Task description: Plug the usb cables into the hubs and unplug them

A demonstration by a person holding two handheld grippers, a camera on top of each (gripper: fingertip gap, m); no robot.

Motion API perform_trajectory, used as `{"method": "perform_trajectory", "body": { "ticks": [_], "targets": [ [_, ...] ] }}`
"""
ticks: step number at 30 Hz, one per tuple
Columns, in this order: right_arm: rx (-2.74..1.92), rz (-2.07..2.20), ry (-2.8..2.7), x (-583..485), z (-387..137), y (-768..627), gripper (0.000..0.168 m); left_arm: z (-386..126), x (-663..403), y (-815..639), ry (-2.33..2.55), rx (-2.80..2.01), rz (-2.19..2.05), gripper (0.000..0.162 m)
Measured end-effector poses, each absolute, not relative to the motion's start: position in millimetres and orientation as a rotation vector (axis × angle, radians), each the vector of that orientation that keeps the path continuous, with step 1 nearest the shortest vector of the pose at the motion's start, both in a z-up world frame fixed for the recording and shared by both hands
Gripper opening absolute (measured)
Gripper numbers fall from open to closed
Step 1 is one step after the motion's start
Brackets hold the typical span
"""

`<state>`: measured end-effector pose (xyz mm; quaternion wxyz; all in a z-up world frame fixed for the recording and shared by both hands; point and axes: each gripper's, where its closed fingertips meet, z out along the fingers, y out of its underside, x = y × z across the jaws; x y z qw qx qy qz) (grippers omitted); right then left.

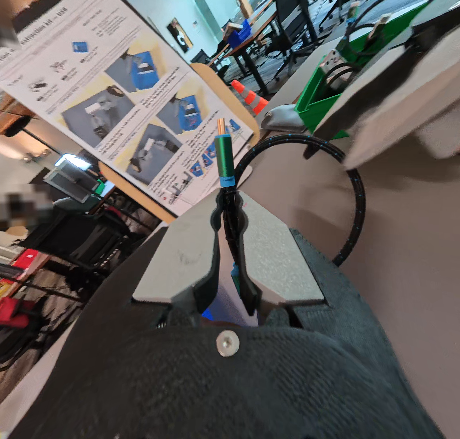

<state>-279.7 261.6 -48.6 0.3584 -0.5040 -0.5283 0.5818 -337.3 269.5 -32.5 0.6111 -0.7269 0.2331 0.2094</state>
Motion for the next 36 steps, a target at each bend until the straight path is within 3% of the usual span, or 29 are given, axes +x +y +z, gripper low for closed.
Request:
{"method": "perform_trajectory", "body": {
  "ticks": [1,4,5,7,14,20,24,29,36],
  "targets": [
    [-1.309,1.463,-1.365,-280,-50,266,0.004,-38,-333,271,0.536,-1.690,0.449,0.007],
    [-1.317,1.405,-1.374,-270,-49,273,0.003,-51,-321,270,0.511,-1.740,0.268,0.007],
    [-1.309,1.377,-1.370,-262,-45,276,0.003,-53,-313,267,0.505,-1.742,0.176,0.013],
    [-1.292,1.280,-1.364,-237,-32,285,0.003,-51,-306,259,0.470,-1.734,0.063,0.051],
    [-1.322,0.466,-1.186,-71,36,392,0.003,-70,-348,226,0.390,-1.767,0.093,0.038],
    [-1.491,-0.079,-1.281,-3,9,445,0.002,-100,-378,216,0.283,-1.818,0.040,0.035],
    [-1.481,0.033,-1.286,-17,3,432,0.003,-104,-385,210,0.257,-1.819,0.059,0.034],
    [-1.362,0.701,-1.339,-98,23,356,0.002,-93,-370,203,0.271,-1.774,-0.063,0.037],
    [-1.202,0.999,-1.609,-231,-19,257,0.003,-78,-314,210,0.379,-1.691,-0.230,0.051]
  ]
}}
